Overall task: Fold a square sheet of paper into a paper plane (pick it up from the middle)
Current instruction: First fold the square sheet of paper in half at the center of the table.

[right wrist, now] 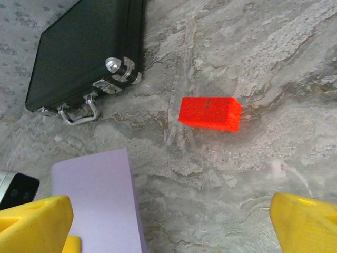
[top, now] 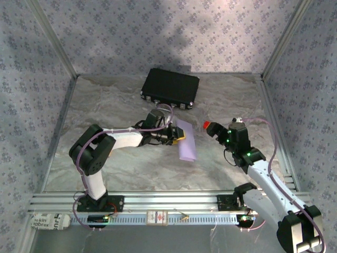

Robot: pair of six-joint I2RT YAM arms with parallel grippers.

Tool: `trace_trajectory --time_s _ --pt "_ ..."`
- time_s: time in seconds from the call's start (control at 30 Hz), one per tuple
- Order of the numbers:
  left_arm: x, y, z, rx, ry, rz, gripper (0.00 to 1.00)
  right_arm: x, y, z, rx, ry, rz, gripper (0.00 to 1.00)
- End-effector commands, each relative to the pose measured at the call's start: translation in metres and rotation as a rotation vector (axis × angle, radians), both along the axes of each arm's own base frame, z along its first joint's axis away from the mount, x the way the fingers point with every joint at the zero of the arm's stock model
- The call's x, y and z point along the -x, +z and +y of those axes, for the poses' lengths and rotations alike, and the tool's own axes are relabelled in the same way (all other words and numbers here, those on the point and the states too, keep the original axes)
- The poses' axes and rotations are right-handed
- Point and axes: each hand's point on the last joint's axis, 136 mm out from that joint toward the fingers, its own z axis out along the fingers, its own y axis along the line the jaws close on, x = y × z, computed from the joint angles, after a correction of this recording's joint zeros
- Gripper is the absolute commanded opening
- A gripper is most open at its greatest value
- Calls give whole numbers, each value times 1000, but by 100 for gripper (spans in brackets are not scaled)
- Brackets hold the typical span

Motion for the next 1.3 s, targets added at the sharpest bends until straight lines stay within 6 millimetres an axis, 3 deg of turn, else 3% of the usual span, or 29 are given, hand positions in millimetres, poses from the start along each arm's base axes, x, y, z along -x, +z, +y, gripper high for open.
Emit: trace_trajectory --time_s 0.0,0.3,0.6,0.9,1.27 --pt "1 -8 5 -43 -15 4 34 3 -1 9 17 83 -19 98" --pt "8 -35 12 -148 -62 38 34 8 0 24 15 201 -33 97" --pt "10 -53 30 -310 -93 25 40 9 -6 25 7 203 -15 96" --pt "5 -47 47 -432 -80 -45 57 7 -8 29 -3 214 -6 97" --pt "3 -36 60 -500 -54 -116 57 5 -13 36 -17 241 16 97"
